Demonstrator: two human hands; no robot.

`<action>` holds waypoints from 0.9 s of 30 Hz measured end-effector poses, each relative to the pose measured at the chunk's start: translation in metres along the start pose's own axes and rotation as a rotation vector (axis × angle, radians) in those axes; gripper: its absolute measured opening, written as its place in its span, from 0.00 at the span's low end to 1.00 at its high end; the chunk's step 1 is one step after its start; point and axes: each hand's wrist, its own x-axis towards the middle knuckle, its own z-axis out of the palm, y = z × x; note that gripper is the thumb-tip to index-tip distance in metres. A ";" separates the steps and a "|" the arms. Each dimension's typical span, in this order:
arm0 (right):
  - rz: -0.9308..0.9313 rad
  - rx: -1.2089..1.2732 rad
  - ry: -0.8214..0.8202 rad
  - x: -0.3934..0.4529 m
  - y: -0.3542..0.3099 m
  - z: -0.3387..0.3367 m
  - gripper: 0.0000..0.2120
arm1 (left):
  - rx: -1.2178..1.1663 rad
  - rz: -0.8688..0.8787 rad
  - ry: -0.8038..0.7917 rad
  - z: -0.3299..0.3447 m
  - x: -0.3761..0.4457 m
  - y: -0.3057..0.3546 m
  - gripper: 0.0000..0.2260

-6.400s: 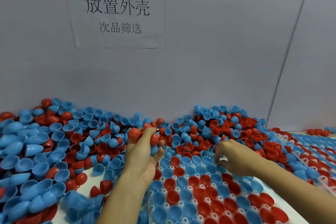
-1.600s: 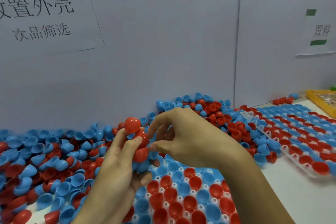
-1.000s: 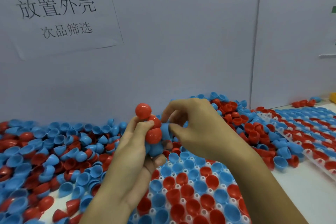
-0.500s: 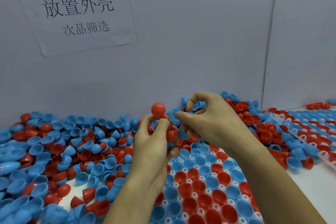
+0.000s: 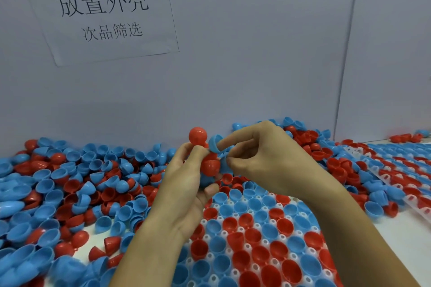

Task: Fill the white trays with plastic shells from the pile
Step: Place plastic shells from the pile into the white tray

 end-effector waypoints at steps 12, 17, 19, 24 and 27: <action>-0.102 -0.154 0.277 0.002 0.004 -0.011 0.06 | -0.037 -0.017 -0.057 -0.006 0.002 0.010 0.02; 0.062 -0.280 0.254 0.004 0.040 -0.044 0.07 | -0.091 -0.032 -0.014 -0.013 0.003 0.012 0.04; 0.146 -0.373 0.177 0.010 0.061 -0.055 0.07 | -0.104 -0.036 -0.007 -0.014 0.004 0.013 0.05; 0.251 -0.605 -0.089 0.021 0.118 -0.055 0.08 | -0.112 -0.030 0.000 -0.018 0.004 0.016 0.05; 0.267 -0.667 -0.180 0.021 0.149 -0.044 0.09 | -0.126 -0.025 0.015 -0.019 0.005 0.017 0.04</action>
